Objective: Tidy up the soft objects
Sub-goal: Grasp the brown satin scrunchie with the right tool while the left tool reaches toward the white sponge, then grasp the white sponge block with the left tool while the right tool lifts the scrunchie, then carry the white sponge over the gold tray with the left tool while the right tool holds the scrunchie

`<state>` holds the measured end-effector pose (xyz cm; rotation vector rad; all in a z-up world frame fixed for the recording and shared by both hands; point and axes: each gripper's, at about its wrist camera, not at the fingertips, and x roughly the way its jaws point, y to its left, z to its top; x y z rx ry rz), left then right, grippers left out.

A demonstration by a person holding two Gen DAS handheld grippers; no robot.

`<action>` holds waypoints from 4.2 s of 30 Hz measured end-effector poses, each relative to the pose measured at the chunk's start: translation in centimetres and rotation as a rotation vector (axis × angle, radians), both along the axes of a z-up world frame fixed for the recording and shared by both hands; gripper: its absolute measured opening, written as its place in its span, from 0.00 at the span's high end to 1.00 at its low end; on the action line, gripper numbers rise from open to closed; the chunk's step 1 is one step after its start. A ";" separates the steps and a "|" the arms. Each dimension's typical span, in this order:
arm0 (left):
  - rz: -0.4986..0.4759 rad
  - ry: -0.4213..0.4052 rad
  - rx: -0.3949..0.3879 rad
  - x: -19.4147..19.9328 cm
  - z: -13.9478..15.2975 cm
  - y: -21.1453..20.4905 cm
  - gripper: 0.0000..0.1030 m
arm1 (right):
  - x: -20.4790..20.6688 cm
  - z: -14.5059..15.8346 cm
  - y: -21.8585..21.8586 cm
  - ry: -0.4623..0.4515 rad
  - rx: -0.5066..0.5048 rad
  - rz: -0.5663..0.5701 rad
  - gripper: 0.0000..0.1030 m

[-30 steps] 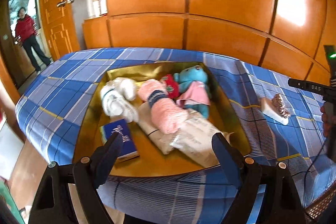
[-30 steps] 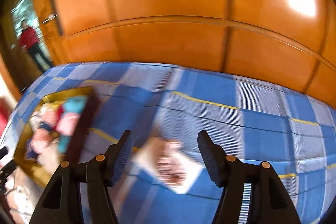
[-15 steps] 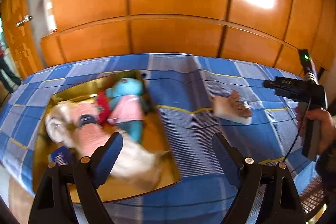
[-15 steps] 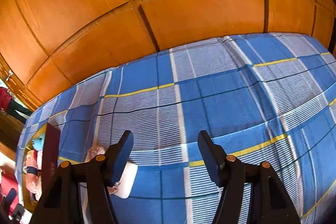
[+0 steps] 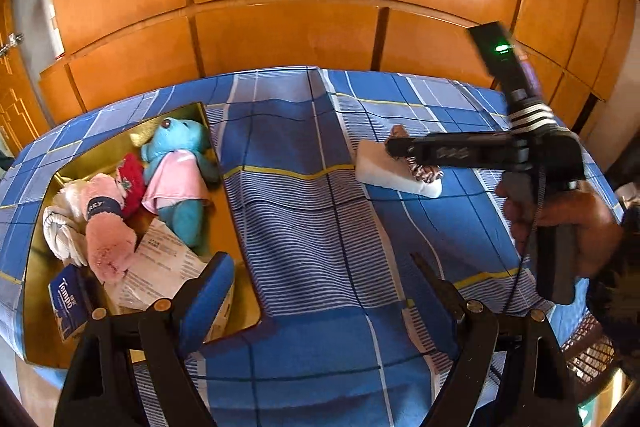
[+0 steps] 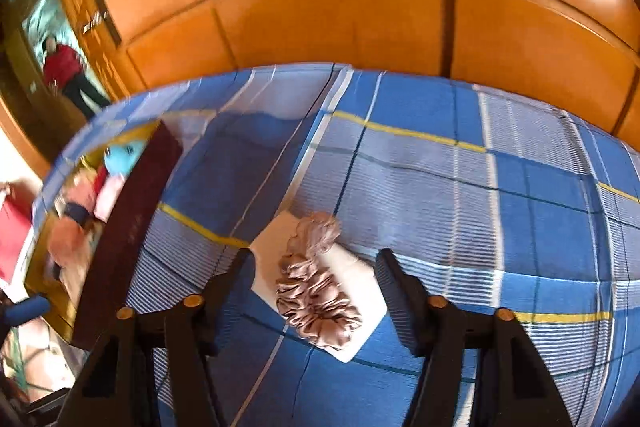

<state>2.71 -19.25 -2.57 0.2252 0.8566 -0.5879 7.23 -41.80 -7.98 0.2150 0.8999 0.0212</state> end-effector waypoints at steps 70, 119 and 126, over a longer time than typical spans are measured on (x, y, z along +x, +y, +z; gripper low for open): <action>-0.262 0.249 -0.005 4.5 -4.4 -12.4 0.37 | -3.2 -2.9 -13.9 0.186 0.257 -0.431 0.65; -0.098 0.028 -0.096 -0.6 0.1 -5.2 0.37 | -1.3 -3.8 -8.7 0.206 -0.162 -0.309 0.81; -0.058 0.012 -0.145 -0.5 1.8 -2.5 0.37 | -1.5 -3.9 -7.6 0.198 -0.222 -0.300 0.82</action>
